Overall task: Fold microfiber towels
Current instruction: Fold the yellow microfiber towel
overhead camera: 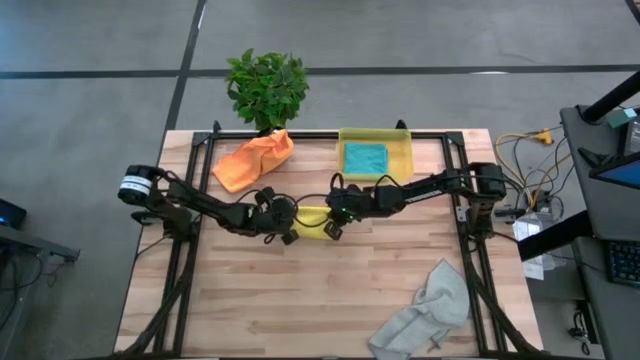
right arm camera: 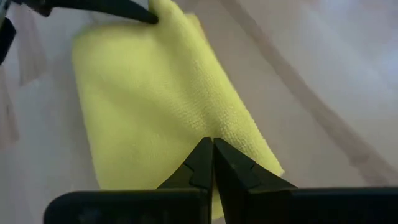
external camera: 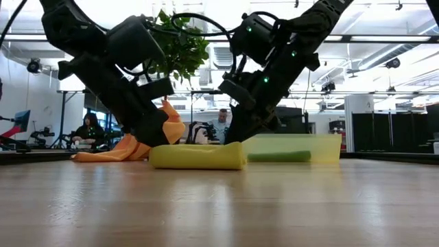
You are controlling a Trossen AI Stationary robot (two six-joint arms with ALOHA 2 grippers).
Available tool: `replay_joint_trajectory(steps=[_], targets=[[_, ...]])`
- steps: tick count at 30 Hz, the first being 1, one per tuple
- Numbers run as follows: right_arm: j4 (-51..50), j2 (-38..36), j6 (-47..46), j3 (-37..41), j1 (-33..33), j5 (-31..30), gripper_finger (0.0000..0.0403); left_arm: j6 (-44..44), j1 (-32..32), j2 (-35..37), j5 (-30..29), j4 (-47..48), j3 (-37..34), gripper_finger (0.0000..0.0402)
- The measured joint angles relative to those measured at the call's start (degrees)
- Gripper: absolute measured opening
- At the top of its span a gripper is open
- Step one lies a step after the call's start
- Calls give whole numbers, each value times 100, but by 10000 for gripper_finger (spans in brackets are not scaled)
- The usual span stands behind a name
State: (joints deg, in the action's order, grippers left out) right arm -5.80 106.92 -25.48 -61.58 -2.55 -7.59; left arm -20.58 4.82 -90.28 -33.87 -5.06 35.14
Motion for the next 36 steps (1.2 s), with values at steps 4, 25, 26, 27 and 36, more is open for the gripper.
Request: replay_joint_trajectory(steps=[4,25,26,27,36], targets=[[50,-156,397,0,25,40,9,15,0,332,-38,142,-2,145],[1796,-186,2220,481,65,1197,208,2277,-380,-182,2374,-1325,336,159],[1778,-186,2297,483,56,1193,217,2293,-414,-238,2377,-1365,390,159],[1778,-186,2366,483,43,1187,225,2297,-450,-258,2407,-1388,413,159],[1603,224,2361,426,-134,1096,241,2293,-559,-432,2629,-1311,393,159]])
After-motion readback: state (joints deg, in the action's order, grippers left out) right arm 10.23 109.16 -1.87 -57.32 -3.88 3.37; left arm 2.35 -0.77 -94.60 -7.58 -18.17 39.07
